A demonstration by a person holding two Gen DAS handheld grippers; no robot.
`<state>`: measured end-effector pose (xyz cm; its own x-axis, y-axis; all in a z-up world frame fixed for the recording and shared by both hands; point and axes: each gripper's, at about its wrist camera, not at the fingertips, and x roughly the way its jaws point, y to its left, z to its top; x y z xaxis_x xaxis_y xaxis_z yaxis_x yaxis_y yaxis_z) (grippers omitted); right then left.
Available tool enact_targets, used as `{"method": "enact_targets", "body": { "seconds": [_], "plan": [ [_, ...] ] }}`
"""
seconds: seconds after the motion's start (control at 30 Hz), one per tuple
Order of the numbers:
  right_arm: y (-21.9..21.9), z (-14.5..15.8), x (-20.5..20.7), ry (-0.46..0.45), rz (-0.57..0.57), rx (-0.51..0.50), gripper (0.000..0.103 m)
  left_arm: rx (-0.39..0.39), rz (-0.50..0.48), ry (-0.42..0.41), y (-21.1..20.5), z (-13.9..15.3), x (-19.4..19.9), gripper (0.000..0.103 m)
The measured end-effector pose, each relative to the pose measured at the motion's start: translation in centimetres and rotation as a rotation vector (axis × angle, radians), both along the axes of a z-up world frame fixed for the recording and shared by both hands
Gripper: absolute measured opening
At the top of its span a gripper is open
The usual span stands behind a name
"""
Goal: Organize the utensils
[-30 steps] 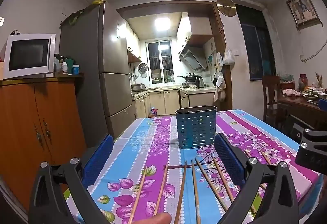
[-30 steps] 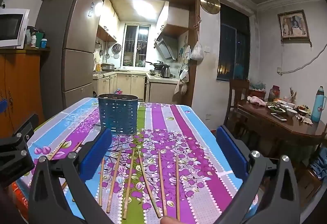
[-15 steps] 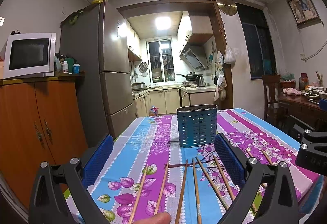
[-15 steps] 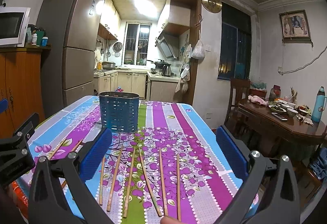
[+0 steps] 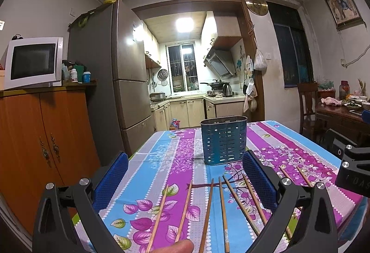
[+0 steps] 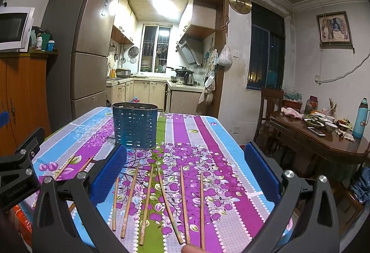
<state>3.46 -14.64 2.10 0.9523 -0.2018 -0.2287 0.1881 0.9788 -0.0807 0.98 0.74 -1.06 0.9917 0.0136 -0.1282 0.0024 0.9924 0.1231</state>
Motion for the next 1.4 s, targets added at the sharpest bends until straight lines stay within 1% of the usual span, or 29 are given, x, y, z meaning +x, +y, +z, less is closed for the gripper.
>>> {"method": "enact_targets", "body": {
  "seconds": [0.33,0.43,0.53,0.67,0.73,0.83,0.9,0.97,1.03,1.07,1.13,1.2,1.23,1.3,1.4],
  "plan": [
    [0.0,-0.1,0.1,0.002,0.0,0.0,0.098,0.001,-0.003,0.002,0.1,-0.2,0.0,0.099],
    [-0.3,-0.2,0.2,0.01,0.01,0.023,0.098,-0.017,-0.016,0.001,1.1,0.2,-0.2,0.099],
    [-1.2,-0.2,0.1,0.017,0.011,0.048,0.098,-0.038,-0.008,0.015,3.1,0.4,-0.2,0.099],
    [-3.4,-0.5,-0.4,0.026,0.014,0.081,0.098,-0.009,0.088,0.028,6.9,-0.2,-0.3,0.099],
    [-4.6,-1.1,-0.5,0.049,0.01,0.093,0.098,-0.021,0.104,0.071,9.7,-1.0,-0.3,0.099],
    [-6.2,-1.9,-0.5,0.083,0.0,0.111,0.098,-0.071,0.053,0.161,12.6,-2.2,-0.5,0.099],
    [-7.3,-2.8,-0.5,0.12,-0.002,0.138,0.098,-0.091,0.026,0.199,14.0,-3.2,-1.2,0.099],
    [-7.9,-3.4,-0.7,0.138,-0.001,0.148,0.098,-0.094,0.003,0.201,14.6,-3.7,-2.1,0.099],
    [-8.1,-4.0,-1.1,0.147,-0.012,0.127,0.098,-0.097,-0.021,0.193,15.0,-4.4,-3.2,0.099],
    [-8.2,-4.3,-1.4,0.145,-0.01,0.12,0.098,-0.086,-0.024,0.191,14.9,-4.6,-3.5,0.099],
    [-8.3,-4.8,-2.0,0.142,0.004,0.116,0.098,-0.026,-0.018,0.205,14.1,-5.6,-4.0,0.099],
    [-8.5,-5.7,-2.5,0.159,0.016,0.13,0.098,0.049,-0.047,0.22,12.7,-6.6,-4.6,0.097],
    [-8.5,-6.0,-2.6,0.171,0.021,0.14,0.098,0.062,-0.069,0.236,12.2,-7.0,-4.8,0.094],
    [-8.4,-6.9,-2.9,0.194,0.032,0.152,0.098,0.062,-0.119,0.28,11.0,-7.7,-4.8,0.094],
    [-7.9,-8.1,-3.3,0.226,0.052,0.155,0.098,0.103,-0.164,0.331,9.6,-9.1,-4.3,0.094]
  ]
}}
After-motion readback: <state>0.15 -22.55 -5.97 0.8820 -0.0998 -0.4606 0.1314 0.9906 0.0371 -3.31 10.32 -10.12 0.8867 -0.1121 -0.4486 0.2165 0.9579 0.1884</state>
